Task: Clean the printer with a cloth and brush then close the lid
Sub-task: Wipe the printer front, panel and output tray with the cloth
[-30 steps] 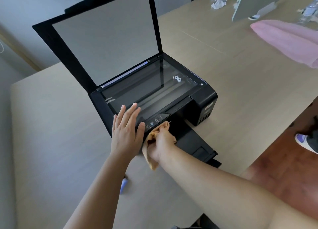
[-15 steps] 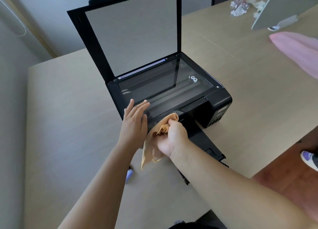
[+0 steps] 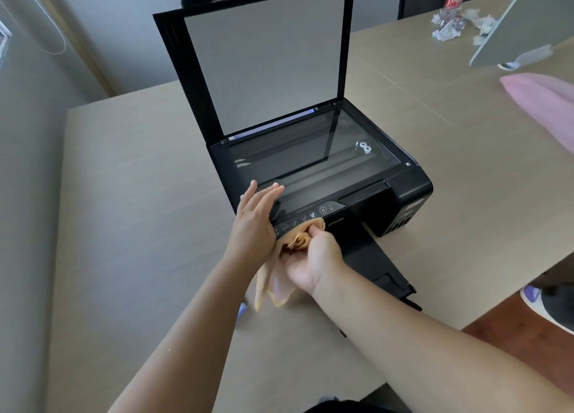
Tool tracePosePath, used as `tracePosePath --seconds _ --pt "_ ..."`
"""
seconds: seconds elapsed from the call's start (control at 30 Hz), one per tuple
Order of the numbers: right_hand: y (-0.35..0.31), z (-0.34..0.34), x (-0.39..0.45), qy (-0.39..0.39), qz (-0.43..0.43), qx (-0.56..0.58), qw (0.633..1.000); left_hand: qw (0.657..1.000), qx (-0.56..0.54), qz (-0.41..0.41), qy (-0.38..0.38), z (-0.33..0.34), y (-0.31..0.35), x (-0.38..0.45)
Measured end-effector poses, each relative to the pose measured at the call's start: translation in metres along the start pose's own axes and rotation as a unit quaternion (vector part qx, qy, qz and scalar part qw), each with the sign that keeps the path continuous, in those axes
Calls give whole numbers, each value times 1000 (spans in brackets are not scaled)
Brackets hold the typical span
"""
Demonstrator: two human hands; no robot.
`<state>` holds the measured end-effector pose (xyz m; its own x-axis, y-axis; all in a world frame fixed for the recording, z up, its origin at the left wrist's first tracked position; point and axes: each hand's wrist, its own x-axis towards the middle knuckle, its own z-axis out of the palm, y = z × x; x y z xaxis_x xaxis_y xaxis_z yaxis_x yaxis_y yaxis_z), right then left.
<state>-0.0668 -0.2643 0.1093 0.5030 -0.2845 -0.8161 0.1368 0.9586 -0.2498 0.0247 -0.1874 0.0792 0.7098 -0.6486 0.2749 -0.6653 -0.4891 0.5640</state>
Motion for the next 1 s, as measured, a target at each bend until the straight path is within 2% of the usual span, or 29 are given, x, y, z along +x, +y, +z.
tracePosePath --seconds 0.2,0.4,0.57,0.7,0.87,1.0 --pt "-27 -9 8 11 -63 50 997 1000 -3 17 -3 -1 2 -1" --pt "4 -3 18 39 -20 5 999 1000 -1 9 2 2 2 0" --pt "-6 -2 6 -19 3 3 1000 1000 17 21 -3 3 2 0" --pt "-40 -9 3 -57 -39 12 997 999 26 23 8 6 6 0" --pt "-92 -20 8 -25 -139 50 989 998 23 55 0 16 15 -3" --pt "-123 -40 0 -29 -166 6 986 995 25 92 -24 28 26 -2"
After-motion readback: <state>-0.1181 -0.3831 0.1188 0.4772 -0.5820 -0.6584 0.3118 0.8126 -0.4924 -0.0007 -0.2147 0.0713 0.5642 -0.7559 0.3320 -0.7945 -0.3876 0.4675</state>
